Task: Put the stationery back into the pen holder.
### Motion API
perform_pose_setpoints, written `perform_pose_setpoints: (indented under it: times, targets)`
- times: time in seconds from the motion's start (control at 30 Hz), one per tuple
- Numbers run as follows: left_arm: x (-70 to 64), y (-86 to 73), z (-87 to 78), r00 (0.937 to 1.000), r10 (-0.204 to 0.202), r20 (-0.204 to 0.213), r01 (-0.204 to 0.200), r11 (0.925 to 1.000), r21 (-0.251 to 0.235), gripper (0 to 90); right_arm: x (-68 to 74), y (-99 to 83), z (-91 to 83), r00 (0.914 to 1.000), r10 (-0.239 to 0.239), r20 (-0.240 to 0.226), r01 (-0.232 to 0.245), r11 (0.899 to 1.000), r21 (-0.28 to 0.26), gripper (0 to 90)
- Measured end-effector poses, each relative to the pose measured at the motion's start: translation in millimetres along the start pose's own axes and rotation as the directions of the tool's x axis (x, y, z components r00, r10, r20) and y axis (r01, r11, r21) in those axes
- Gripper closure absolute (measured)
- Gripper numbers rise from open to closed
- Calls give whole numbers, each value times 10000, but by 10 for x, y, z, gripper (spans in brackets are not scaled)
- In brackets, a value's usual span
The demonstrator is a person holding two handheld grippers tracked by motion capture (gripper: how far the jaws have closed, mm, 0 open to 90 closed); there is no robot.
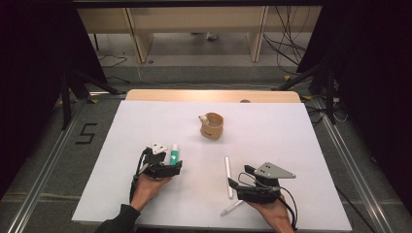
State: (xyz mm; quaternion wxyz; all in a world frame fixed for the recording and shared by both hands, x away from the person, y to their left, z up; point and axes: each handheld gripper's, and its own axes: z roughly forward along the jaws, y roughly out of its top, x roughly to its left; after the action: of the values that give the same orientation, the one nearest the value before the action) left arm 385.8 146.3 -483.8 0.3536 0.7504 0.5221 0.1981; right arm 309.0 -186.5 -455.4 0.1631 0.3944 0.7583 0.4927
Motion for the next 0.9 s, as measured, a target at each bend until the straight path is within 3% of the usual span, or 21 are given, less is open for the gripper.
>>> perform_pose_setpoints:
  times: [0.23, 0.9]
  targets:
    - [-55, -16, 43, 9999, 147, -72, -145, 9994, 323, 318, 30, -1, -12, 10000, -66, -5, 66, 10000, -31, 251]
    - [-150, -63, 79, 9987, 380, -347, -360, 9977, 568, 518, 37, -13, -50, 10000, -61, 19, 61, 10000, -61, 257]
